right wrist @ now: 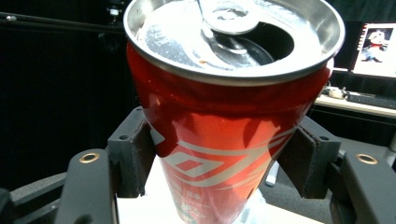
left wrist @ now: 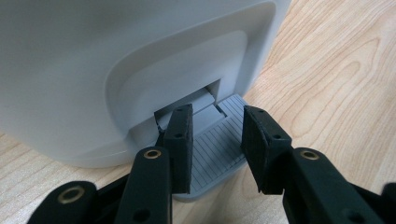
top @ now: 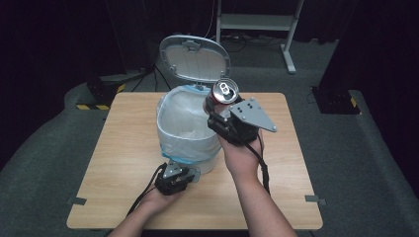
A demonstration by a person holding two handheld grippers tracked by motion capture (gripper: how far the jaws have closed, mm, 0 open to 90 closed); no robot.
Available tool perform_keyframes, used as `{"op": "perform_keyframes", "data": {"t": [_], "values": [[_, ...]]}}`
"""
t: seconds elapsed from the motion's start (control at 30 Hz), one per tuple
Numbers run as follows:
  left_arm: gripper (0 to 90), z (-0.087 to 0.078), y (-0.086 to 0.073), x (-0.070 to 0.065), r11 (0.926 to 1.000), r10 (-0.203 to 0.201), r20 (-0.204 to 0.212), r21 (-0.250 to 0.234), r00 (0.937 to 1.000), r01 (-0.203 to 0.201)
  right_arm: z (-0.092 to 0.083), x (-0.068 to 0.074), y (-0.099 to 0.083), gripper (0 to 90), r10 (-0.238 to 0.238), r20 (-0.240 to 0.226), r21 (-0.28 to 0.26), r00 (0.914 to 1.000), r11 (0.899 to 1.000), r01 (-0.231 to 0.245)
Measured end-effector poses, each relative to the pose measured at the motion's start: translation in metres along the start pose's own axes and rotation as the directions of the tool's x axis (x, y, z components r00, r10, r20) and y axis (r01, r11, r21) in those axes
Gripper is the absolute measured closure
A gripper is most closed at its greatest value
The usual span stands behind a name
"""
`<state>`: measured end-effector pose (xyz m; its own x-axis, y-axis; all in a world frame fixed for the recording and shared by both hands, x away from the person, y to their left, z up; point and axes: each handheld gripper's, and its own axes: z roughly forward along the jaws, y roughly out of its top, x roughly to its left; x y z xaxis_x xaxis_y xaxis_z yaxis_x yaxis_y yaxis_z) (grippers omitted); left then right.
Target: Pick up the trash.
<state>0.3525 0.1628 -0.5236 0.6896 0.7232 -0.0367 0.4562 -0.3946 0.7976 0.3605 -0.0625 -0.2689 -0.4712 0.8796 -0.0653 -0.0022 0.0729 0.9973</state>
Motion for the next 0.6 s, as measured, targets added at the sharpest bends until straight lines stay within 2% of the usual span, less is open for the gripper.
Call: {"op": "perform_keyframes", "data": {"t": [0.23, 0.4, 0.6], "values": [[63.6, 0.000, 0.000, 0.001, 1.0000, -0.004, 0.002, 0.000, 1.0000, 0.004, 0.017, 0.007, 0.003, 33.8, -0.004, -0.028, 0.020, 0.9996, 1.000, 0.005], [63.6, 0.000, 0.000, 0.000, 1.0000, 0.001, -0.001, 0.000, 1.0000, -0.001, 0.023, 0.009, 0.002, 33.8, 0.006, -0.054, 0.030, 0.9985, 1.000, -0.004], [63.0, 0.000, 0.000, -0.001, 1.0000, 0.004, 0.000, 0.000, 1.0000, -0.004, 0.029, 0.012, 0.002, 33.8, 0.010, -0.060, 0.041, 0.9981, 0.999, -0.008]]}}
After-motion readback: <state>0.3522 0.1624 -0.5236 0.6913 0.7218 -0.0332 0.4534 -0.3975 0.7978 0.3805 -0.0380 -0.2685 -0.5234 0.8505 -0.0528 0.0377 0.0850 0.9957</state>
